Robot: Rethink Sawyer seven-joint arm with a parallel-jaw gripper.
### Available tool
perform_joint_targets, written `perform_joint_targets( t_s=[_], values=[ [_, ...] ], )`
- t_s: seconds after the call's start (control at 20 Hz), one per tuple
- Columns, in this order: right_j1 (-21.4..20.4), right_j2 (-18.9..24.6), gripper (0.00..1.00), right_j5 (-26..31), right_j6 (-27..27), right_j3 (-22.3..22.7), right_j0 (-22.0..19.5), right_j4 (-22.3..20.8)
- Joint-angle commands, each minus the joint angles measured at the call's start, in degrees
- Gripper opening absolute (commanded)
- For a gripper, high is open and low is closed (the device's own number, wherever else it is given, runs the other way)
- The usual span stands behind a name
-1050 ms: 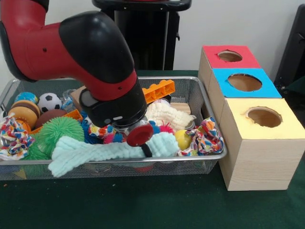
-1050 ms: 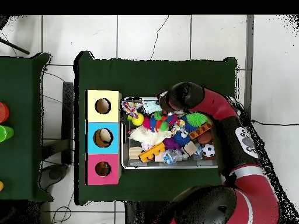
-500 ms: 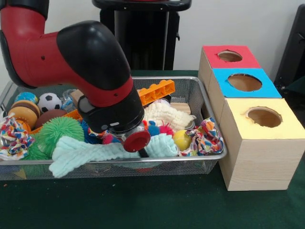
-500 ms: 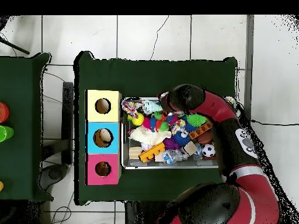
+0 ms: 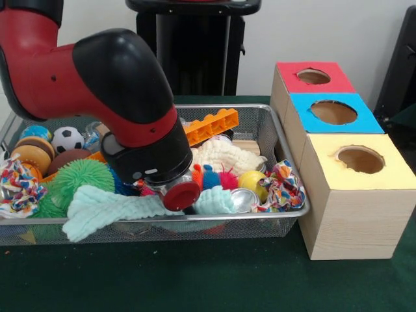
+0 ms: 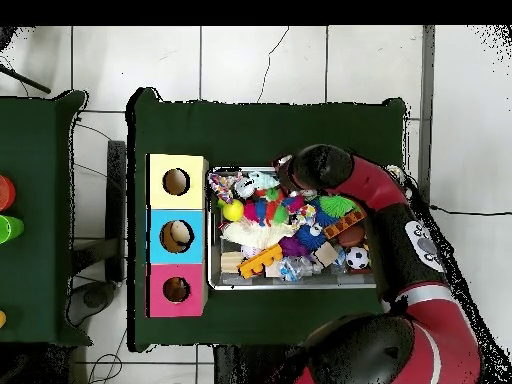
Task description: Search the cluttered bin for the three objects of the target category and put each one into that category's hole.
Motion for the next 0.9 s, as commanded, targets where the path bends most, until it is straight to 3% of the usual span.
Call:
perform_joint_targets(
  t_s=[0.05, 0.2, 0.4, 0.7, 0.9],
  values=[
    [2.9, 1.4, 0.00, -2.4, 10.2, 0.3, -0.5, -1.3],
    [2.3, 1.6, 0.00, -0.7, 9.9, -0.1, -0.8, -0.7],
    [-1.4, 1.0, 0.00, 4.3, 10.8, 0.0, -0.2, 0.3],
    [-7.9, 0.2, 0.00, 13.9, 12.3, 0.0, -0.2, 2.3],
    [-10.2, -1.0, 0.00, 22.0, 12.3, -2.8, 0.6, 1.5]
  ],
)
